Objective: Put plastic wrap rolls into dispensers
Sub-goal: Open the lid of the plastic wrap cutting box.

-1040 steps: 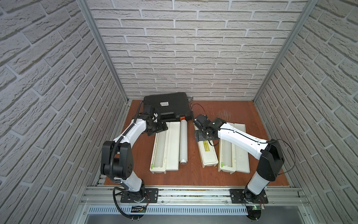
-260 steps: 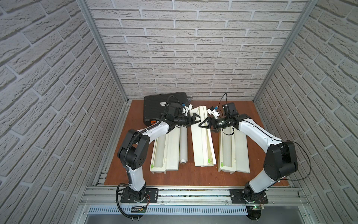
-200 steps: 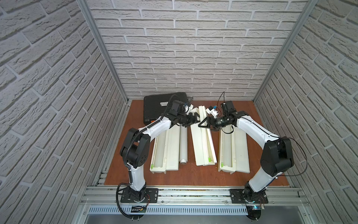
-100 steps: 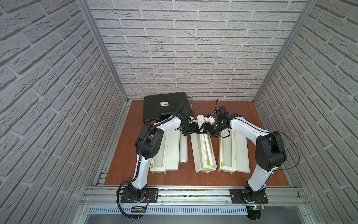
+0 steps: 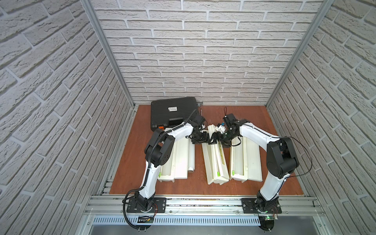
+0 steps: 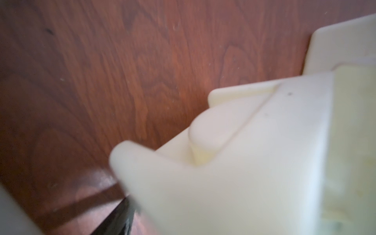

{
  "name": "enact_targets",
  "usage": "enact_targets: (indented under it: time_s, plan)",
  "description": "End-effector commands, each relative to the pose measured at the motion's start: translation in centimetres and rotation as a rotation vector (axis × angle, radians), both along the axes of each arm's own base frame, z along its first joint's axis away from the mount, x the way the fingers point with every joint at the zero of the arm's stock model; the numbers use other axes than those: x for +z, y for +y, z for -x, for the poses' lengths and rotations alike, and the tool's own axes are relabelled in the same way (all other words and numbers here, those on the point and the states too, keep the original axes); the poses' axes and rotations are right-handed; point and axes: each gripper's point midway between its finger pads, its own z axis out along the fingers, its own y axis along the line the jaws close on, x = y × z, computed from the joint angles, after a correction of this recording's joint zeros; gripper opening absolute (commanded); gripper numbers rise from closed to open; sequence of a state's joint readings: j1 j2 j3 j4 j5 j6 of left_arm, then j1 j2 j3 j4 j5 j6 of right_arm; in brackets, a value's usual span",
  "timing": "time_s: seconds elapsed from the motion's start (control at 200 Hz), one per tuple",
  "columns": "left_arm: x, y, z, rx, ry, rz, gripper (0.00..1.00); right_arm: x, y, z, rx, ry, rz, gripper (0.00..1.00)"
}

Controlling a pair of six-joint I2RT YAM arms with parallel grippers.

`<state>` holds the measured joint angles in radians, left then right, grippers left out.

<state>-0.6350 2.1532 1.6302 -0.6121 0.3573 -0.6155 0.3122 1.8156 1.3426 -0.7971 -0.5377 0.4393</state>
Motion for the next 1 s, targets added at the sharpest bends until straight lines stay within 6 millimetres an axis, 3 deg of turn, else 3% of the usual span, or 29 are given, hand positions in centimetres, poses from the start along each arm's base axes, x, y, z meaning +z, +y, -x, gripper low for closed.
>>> enact_targets:
  time_s: [0.0, 0.155, 0.45, 0.565, 0.71, 0.845, 0.995]
  plan:
    - [-1.6, 2.1, 0.7, -0.035, 0.011, -0.111, 0.73, 1.5, -0.4, 0.2, -0.024, -0.019, 0.006, 0.60]
    - [-1.9, 3.0, 1.0, -0.054, -0.001, -0.150, 0.70, 1.8, -0.4, 0.1, -0.017, -0.031, 0.003, 0.62]
    - [-1.4, 3.7, 1.2, -0.069, -0.028, -0.160, 0.67, 1.3, -2.3, 0.1, -0.010, -0.026, 0.090, 0.61]
    - [-0.7, 3.6, 0.9, -0.072, -0.050, -0.153, 0.67, 2.9, -2.2, -0.7, -0.038, -0.070, 0.089, 0.59]
    - [0.0, 3.6, 0.6, -0.080, -0.068, -0.160, 0.67, 4.1, -4.0, -1.8, -0.087, -0.118, 0.200, 0.59]
    - [1.4, 3.3, 0.4, -0.080, -0.090, -0.135, 0.75, 3.7, -4.6, -3.5, -0.116, -0.133, 0.264, 0.58]
    - [3.1, 3.2, 0.2, -0.081, -0.118, -0.120, 0.85, 4.6, -5.3, -6.2, -0.157, -0.204, 0.324, 0.59]
